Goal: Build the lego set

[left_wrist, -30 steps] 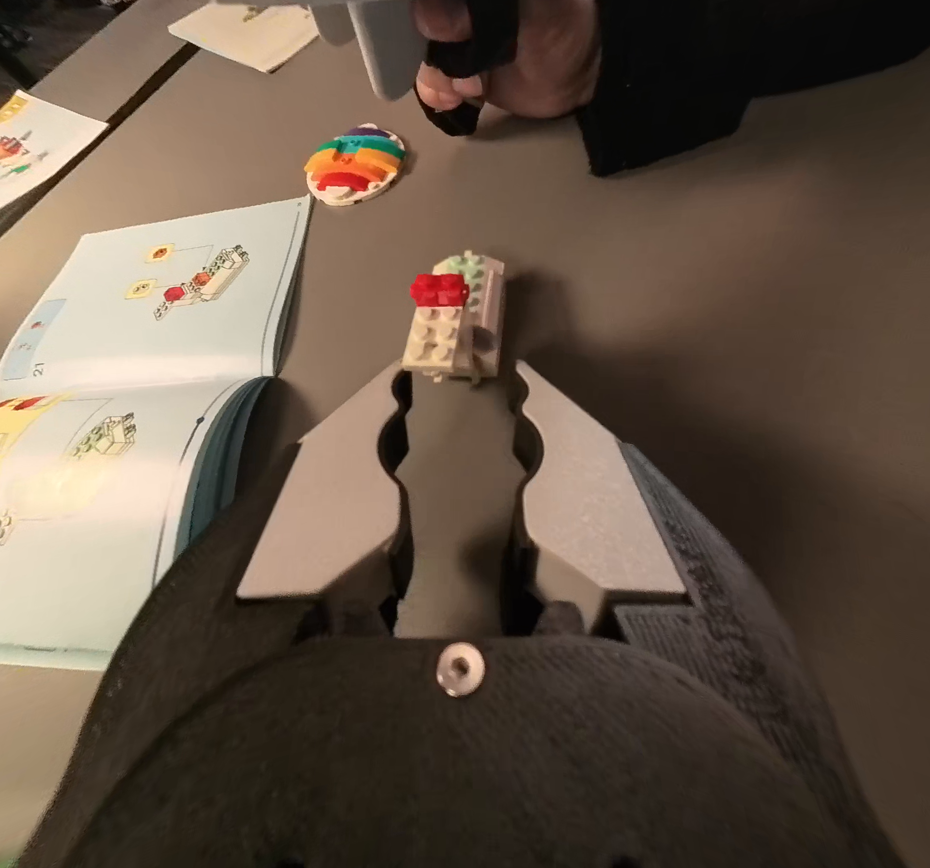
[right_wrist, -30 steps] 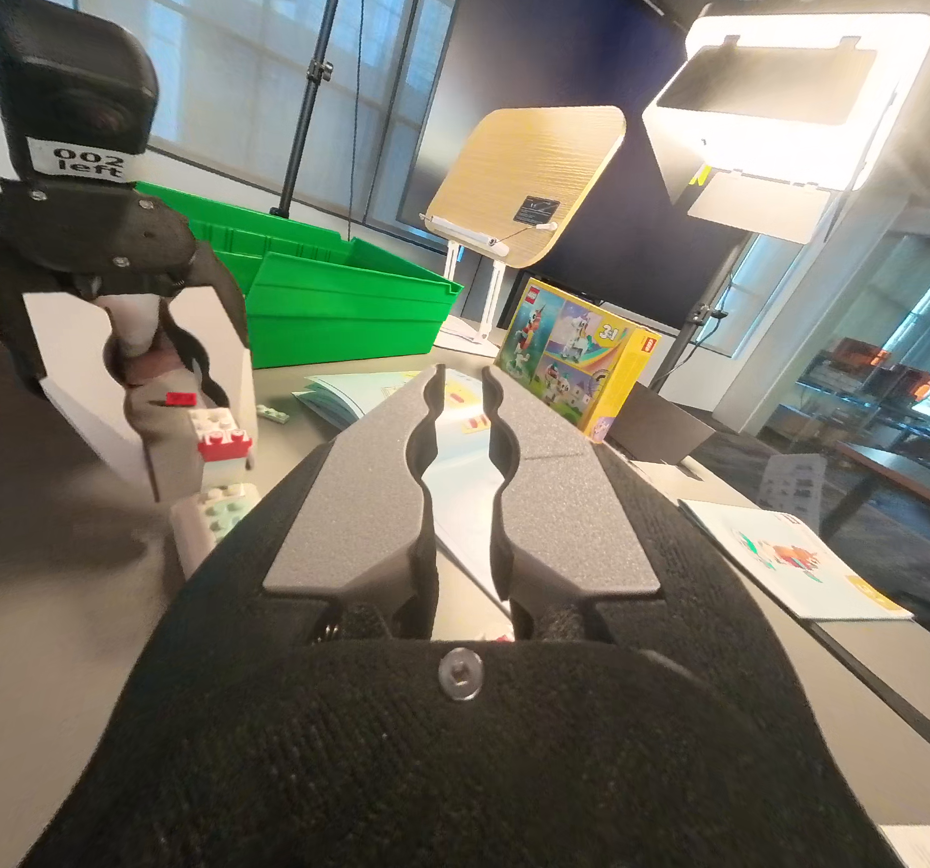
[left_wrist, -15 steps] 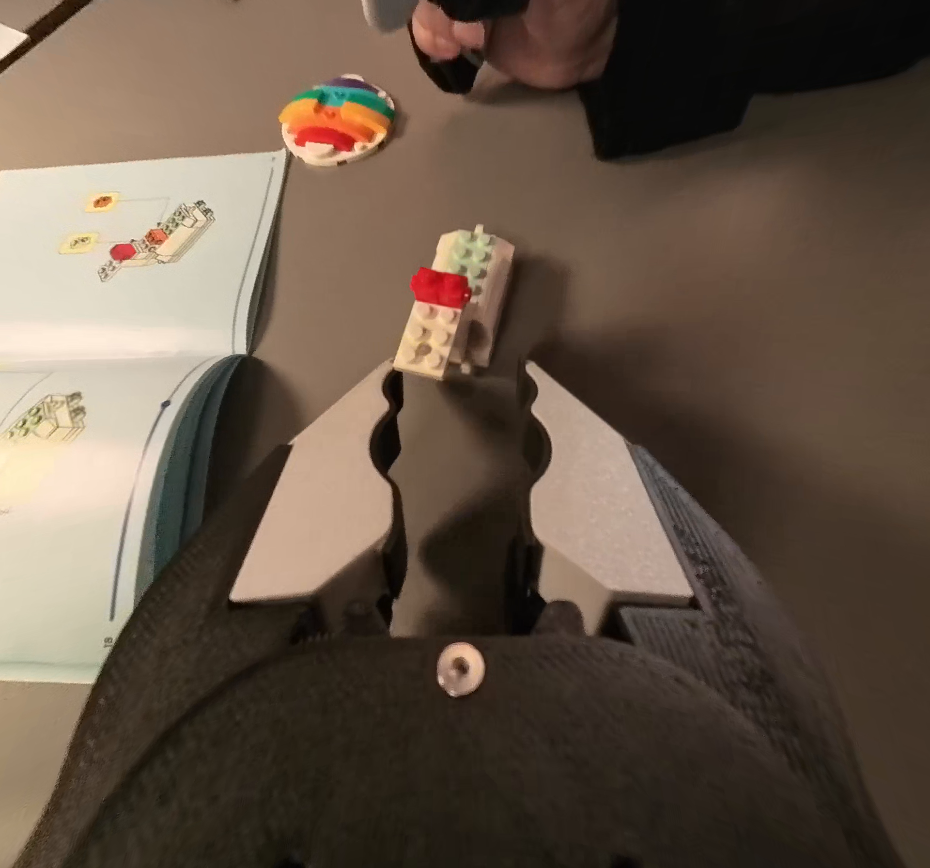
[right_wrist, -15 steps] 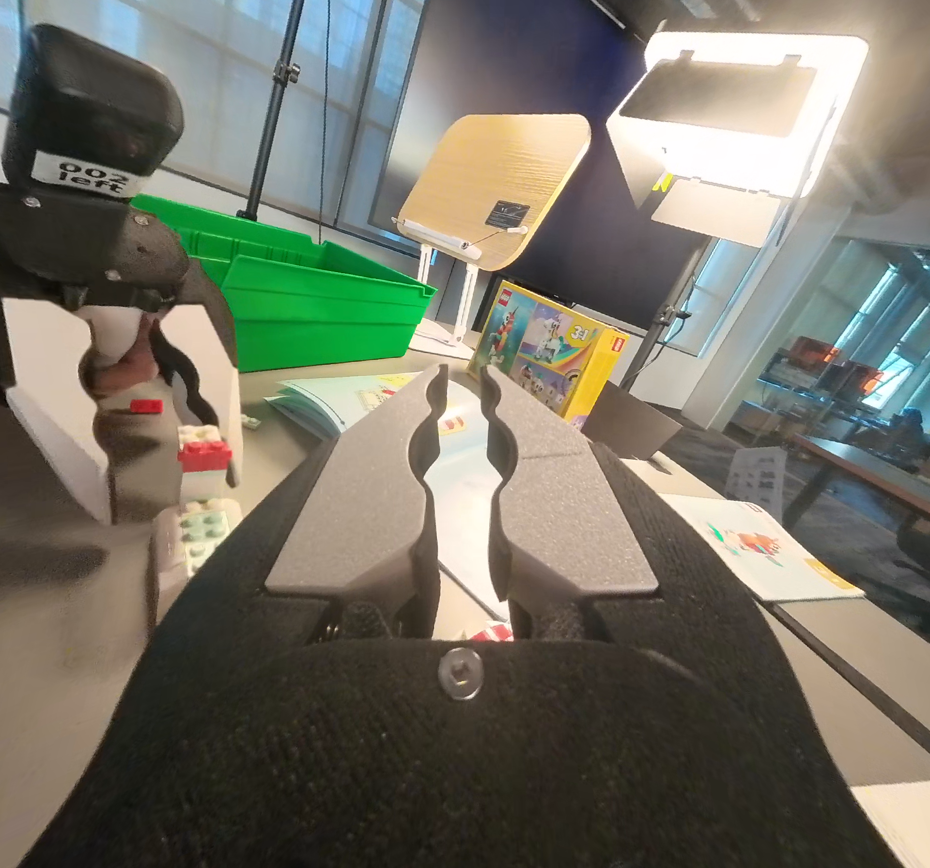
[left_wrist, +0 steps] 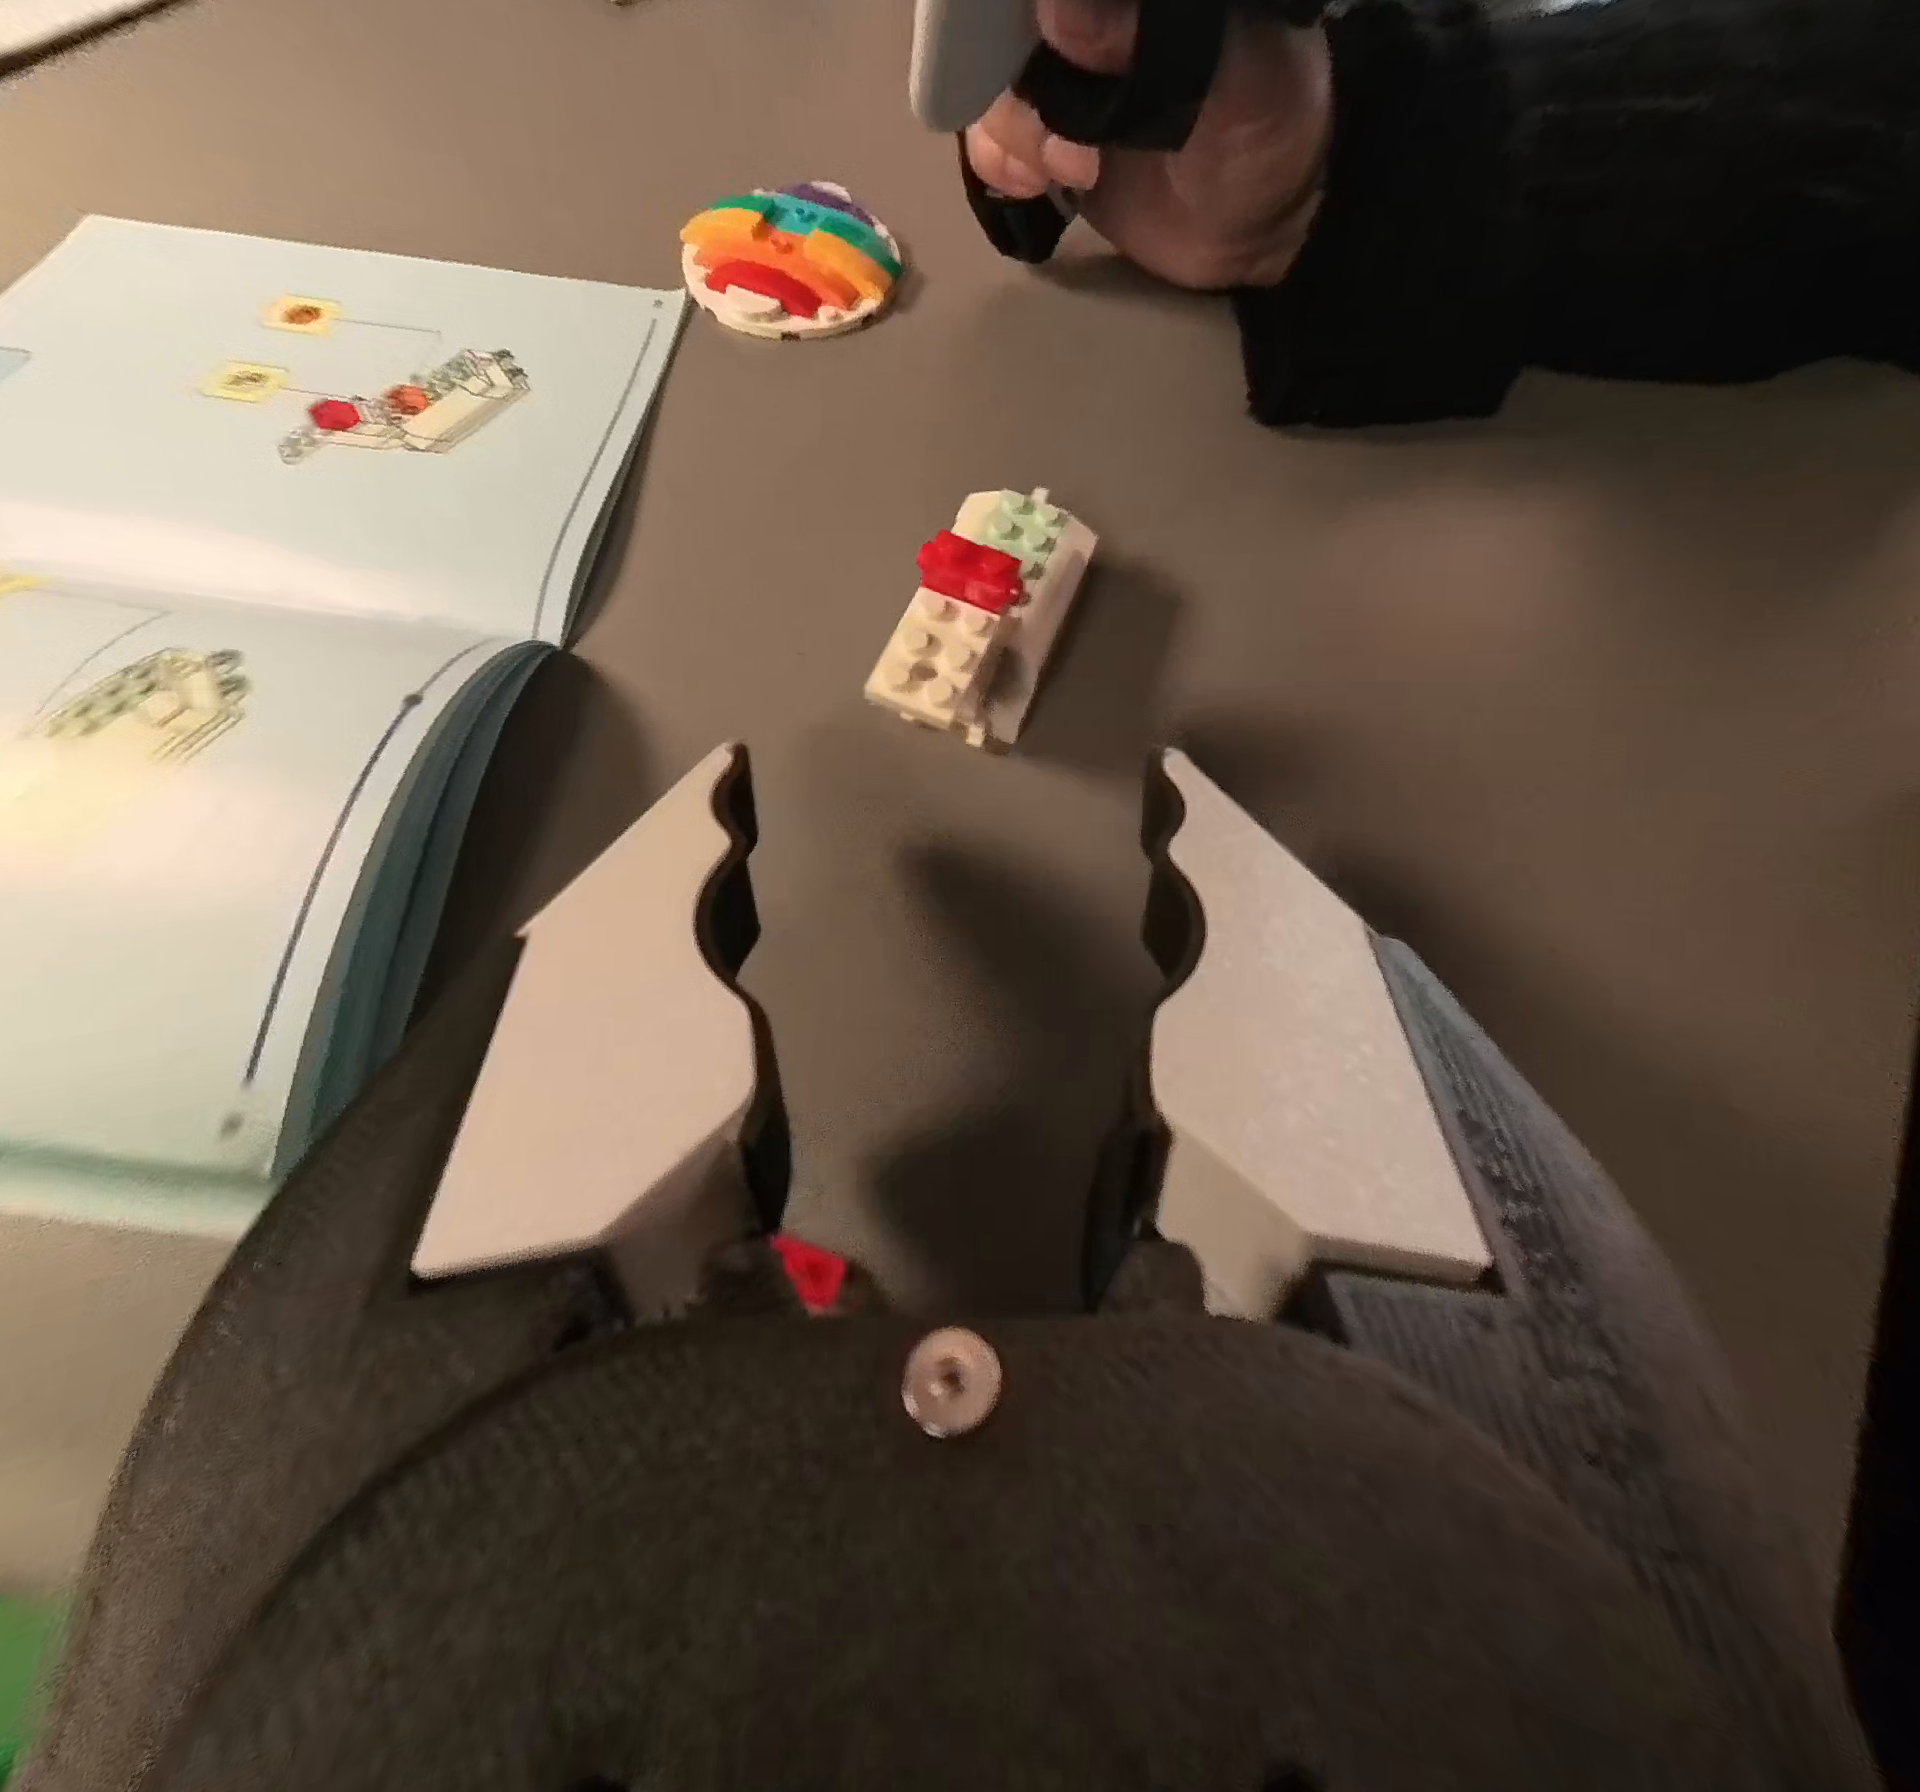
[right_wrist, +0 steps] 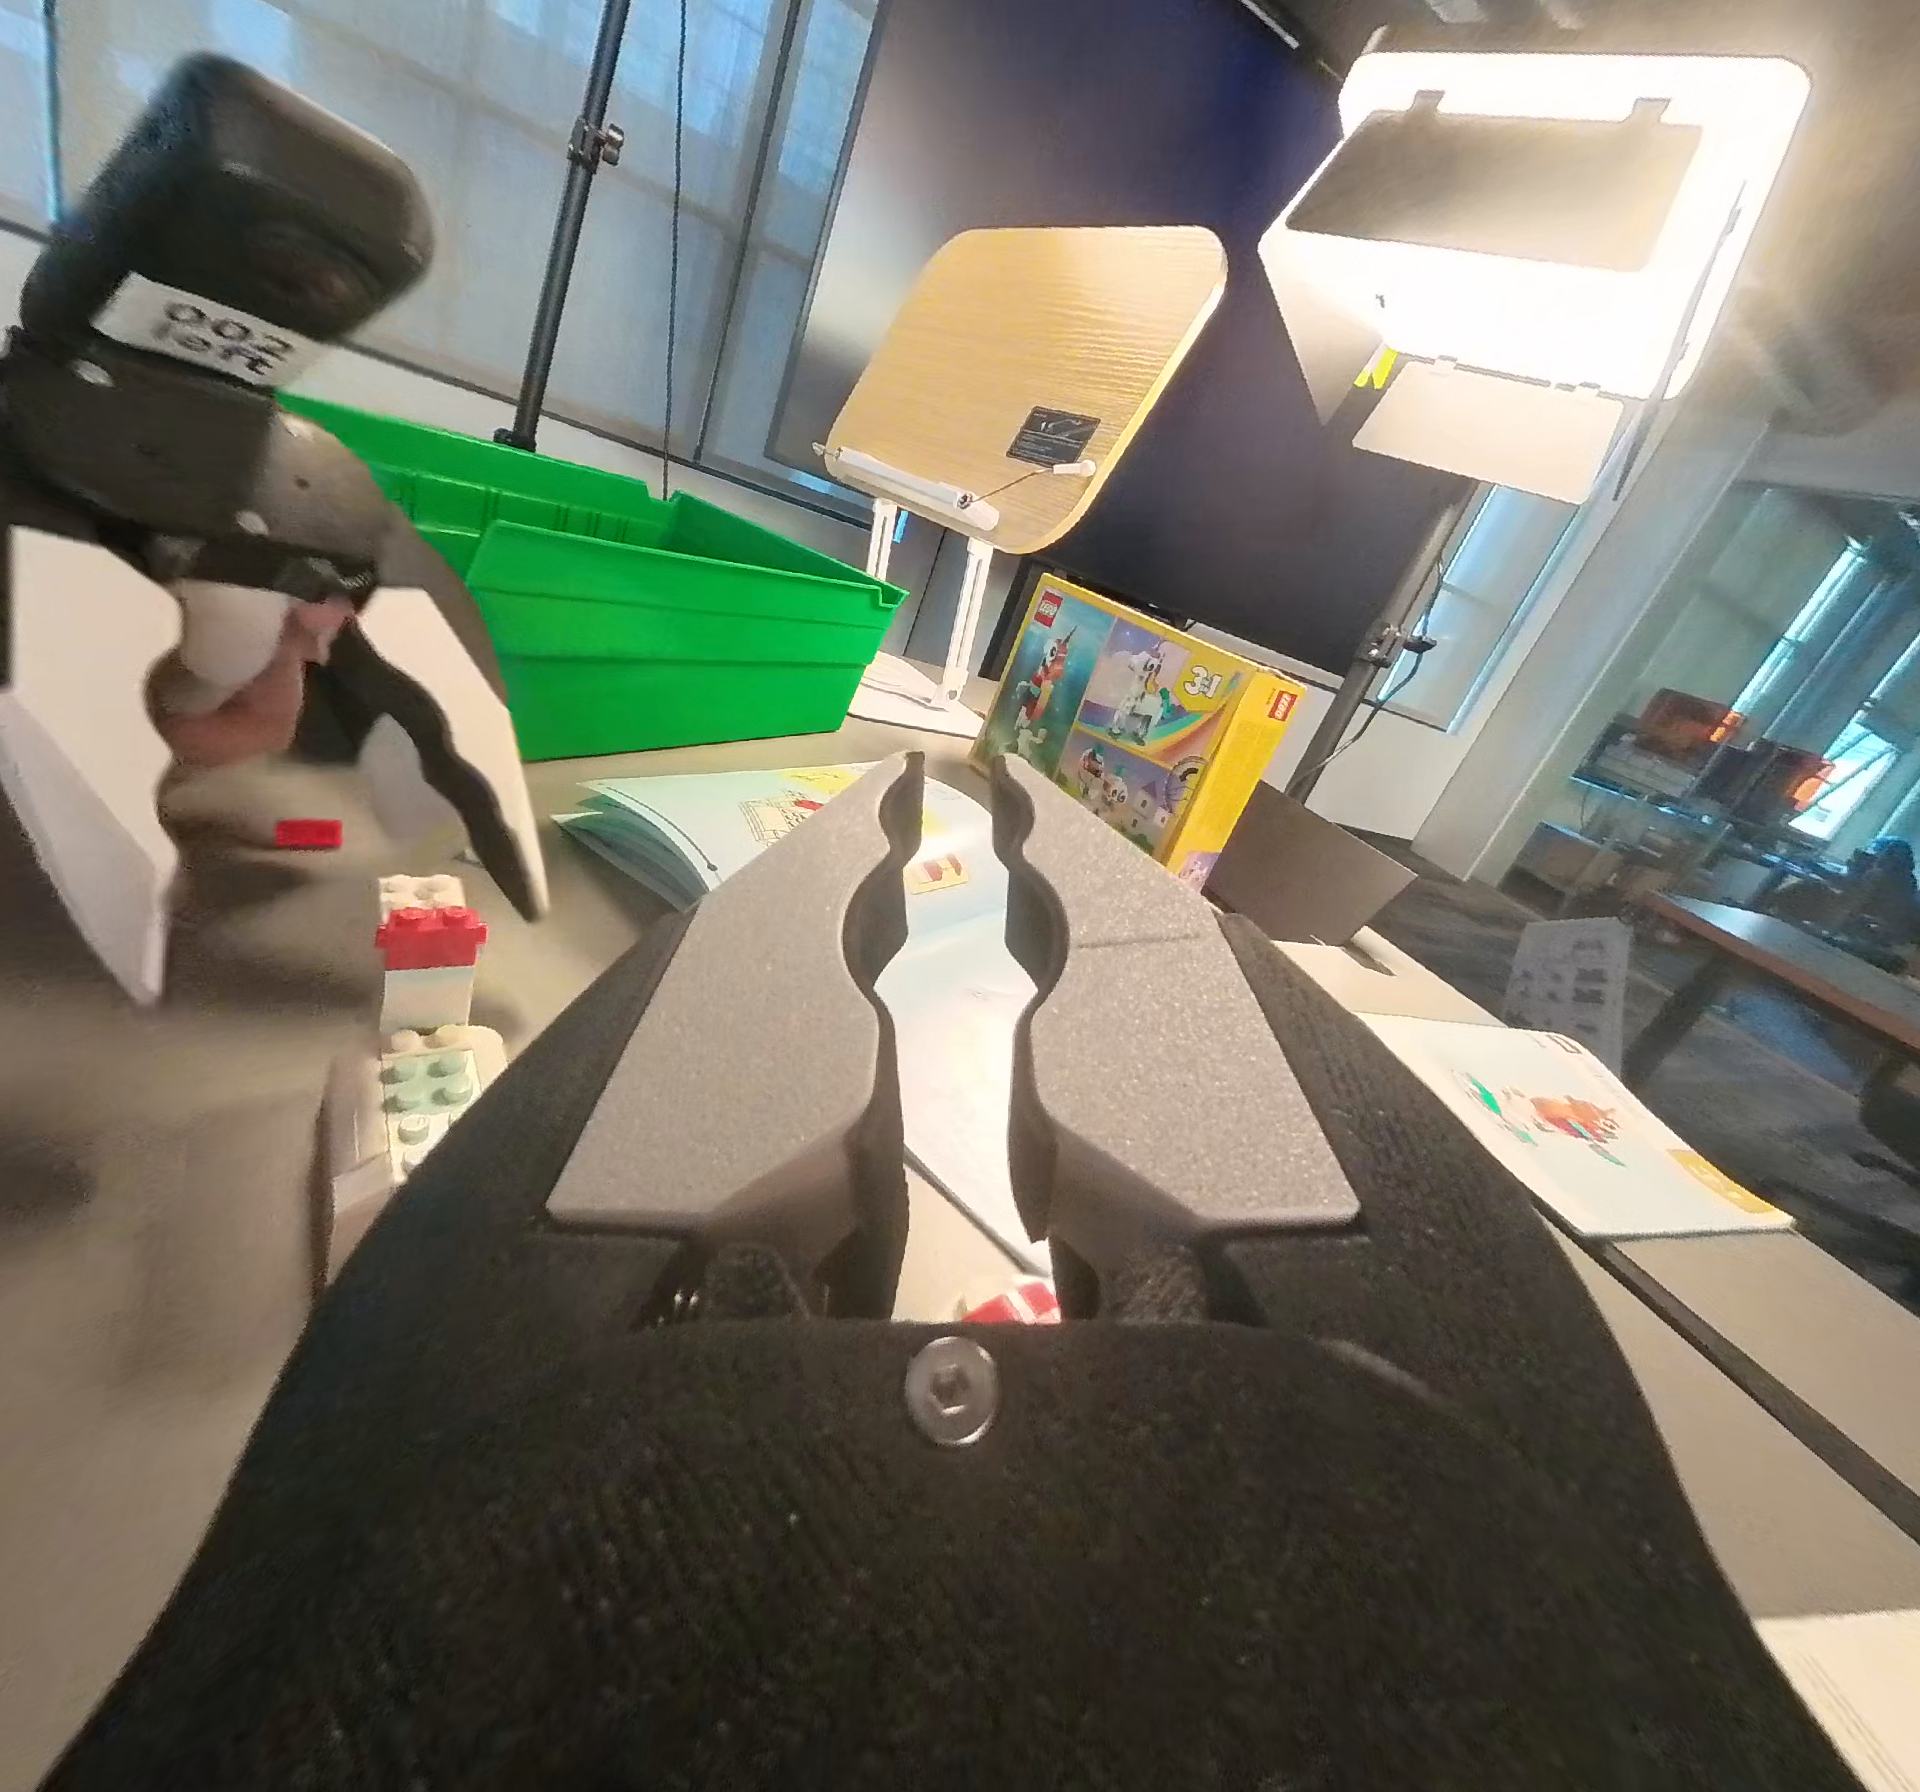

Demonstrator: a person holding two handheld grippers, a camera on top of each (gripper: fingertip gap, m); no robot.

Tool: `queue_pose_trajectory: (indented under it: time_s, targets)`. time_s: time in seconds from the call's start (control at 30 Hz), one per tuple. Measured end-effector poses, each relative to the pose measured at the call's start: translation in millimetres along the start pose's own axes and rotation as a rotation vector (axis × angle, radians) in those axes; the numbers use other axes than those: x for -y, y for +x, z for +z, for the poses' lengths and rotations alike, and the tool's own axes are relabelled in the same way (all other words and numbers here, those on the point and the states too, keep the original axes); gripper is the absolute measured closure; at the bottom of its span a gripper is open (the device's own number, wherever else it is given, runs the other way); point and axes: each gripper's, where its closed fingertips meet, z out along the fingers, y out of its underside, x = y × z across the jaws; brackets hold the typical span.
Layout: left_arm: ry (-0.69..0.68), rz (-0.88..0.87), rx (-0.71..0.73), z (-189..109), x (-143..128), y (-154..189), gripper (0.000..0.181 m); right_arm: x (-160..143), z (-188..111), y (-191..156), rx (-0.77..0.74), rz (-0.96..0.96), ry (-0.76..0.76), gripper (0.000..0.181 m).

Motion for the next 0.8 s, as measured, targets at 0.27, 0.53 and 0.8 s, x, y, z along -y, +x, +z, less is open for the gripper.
queue_pose_trajectory:
  time_s: [0.27,0.53,0.8]
  targets:
    - [0.115,-0.051,0.369,-102.7,-10.7,-15.1,0.131,-2.9,-9.1,19.4,-0.094,-0.035,-0.022,0.172]
    - [0.074,-0.164,0.396,-122.0,-45.4,-13.6,0.133,-8.6,-11.2,23.2,-0.133,-0.081,-0.070,0.172]
    - [0.460,-0.082,0.651,-190.7,-20.5,-35.1,0.126,-17.2,-18.9,45.7,-0.257,-0.121,-0.131,0.173]
